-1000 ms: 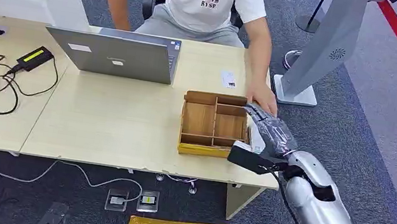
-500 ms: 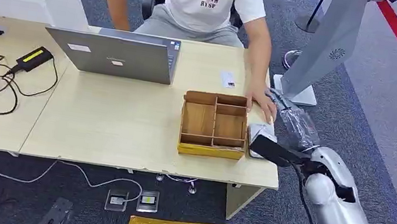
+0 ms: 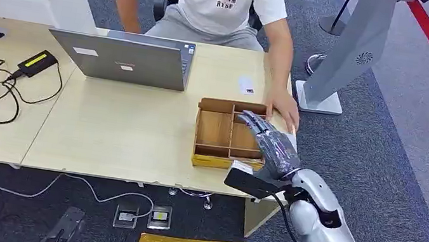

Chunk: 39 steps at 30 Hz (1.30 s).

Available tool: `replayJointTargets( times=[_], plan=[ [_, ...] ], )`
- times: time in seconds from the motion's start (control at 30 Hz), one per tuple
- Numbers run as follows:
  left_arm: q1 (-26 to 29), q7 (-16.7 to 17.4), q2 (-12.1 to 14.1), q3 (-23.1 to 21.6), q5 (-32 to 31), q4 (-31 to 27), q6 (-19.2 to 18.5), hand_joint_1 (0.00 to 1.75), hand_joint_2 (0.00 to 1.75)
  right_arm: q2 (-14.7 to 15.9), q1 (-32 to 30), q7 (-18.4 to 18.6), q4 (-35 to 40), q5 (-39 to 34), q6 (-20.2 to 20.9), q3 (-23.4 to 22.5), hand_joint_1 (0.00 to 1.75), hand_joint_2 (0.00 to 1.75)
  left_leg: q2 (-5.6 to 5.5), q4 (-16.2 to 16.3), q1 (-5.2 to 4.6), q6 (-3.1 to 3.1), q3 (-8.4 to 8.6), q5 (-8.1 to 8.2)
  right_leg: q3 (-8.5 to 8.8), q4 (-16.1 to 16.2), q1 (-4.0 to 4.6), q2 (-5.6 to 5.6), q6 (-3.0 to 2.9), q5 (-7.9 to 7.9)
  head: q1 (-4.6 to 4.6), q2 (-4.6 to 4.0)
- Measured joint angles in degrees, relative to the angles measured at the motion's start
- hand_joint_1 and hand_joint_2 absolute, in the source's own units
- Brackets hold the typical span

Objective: Pass the card to the sensor for recognition and then transmit it.

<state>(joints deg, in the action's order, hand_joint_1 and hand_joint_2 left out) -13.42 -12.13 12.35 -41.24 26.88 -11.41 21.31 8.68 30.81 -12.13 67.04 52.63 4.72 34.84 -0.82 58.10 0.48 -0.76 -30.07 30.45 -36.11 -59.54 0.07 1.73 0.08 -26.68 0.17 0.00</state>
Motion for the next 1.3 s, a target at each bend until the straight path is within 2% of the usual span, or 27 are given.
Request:
replayJointTargets(
  times=[0.43,0.57,0.8,1.3],
  plan=[
    [0.07,0.0,0.0,-0.02,0.07,0.0,0.02,0.0,0.0,-1.55,0.04,-0.83,0.0,-1.13,0.04,1.62,0.0,1.75,-0.02,0.0,-0.01,0.0,-0.01,0.0,-0.01,0.01,-0.01,-0.02,0.0,0.0,0.02,0.0],
    [0.07,-0.09,-0.07,-0.02,-0.02,0.0,0.11,0.0,0.0,-1.86,-0.02,-2.32,0.9,-4.64,2.3,1.84,0.0,1.75,-0.01,0.0,-0.01,0.0,0.0,0.0,-0.01,0.01,0.0,-0.01,0.0,0.0,0.02,0.0],
    [0.15,-0.26,-0.2,-0.02,0.15,0.0,0.11,0.0,0.0,-2.71,-0.15,-1.14,2.97,-3.8,3.67,4.07,0.0,1.75,-0.01,0.0,0.0,0.0,-0.01,0.0,-0.01,0.0,0.0,-0.01,0.0,0.0,0.02,0.0],
    [1.61,-0.7,-0.24,0.0,0.92,0.0,0.13,0.0,0.0,-3.78,-0.11,2.34,-5.35,2.51,-3.45,7.98,0.0,1.75,-0.02,0.0,-0.01,0.0,-0.04,0.01,-0.02,0.01,-0.01,-0.02,-0.01,-0.01,0.0,0.0]
  ],
)
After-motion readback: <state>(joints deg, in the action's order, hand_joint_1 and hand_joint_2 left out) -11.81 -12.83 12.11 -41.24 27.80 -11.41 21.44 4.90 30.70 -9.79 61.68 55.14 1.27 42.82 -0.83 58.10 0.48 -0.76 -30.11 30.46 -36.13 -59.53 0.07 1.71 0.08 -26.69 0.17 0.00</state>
